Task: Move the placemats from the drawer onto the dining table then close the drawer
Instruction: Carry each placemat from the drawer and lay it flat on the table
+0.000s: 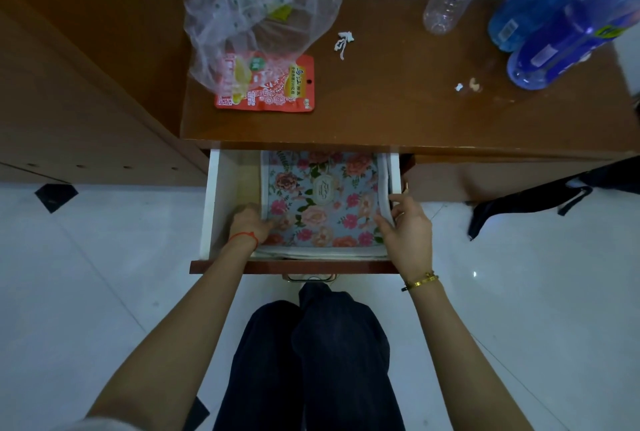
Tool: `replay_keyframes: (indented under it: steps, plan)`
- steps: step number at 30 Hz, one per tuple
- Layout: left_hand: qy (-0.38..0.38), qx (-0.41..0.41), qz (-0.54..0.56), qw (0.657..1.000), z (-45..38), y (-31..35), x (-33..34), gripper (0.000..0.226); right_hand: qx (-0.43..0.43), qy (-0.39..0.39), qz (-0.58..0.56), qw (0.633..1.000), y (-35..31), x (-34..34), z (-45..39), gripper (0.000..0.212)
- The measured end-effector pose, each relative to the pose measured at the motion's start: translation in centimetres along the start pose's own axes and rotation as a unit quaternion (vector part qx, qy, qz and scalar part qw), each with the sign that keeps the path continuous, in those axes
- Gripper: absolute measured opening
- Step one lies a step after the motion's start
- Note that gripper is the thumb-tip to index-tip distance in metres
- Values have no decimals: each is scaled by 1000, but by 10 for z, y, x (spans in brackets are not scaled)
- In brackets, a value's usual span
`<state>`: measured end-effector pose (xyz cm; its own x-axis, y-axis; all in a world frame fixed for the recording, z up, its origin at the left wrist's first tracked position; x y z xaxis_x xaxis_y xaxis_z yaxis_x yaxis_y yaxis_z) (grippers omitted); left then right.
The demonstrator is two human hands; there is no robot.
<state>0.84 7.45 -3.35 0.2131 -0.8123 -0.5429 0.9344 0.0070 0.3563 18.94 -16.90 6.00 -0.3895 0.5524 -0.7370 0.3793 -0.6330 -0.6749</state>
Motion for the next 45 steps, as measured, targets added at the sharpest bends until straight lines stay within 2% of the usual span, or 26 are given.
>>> replay_keyframes:
  steps: [9,13,16,19,26,29,32,37,41,45]
  plan:
    - [9,-37,25,999,0,1,-3,45,-17,0,16,1000,-6,0,-2,34]
    - [-25,-44,67,996,-2,-5,-4,41,-11,1,-3,1000,-6,-4,-3,29]
    - [-42,-62,123,990,-2,-10,-8,45,-6,2,-9,1000,-8,-7,-4,26]
    - [-35,-52,160,985,6,-4,-17,50,2,-2,-27,1000,-9,-10,-2,22]
    - [-16,3,200,980,45,19,-43,35,67,-10,-99,993,-26,-20,4,16]
    - [-6,20,211,977,68,23,-58,32,91,-19,-119,989,-41,-34,11,16]
    - [-17,50,218,974,99,26,-72,40,116,-30,-123,985,-55,-48,23,13]
    - [-33,55,236,970,157,9,-97,43,169,-18,-182,968,-89,-82,53,17]
    - [-43,68,253,964,220,2,-122,43,166,-36,-205,964,-127,-121,87,38]
    - [-46,109,257,959,288,7,-154,41,152,-39,-219,963,-162,-165,128,37]
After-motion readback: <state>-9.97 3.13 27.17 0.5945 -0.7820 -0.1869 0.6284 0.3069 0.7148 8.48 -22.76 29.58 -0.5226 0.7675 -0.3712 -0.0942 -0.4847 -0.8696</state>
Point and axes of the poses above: each hand's wrist, its own z-axis away from the middle knuckle, its own x-axis out of the palm, y = z × x, the point moved 7 cm from there along -z, towards the middle knuckle, and after that the axes turned 9 degrees about -x, right-handed, at the moved point
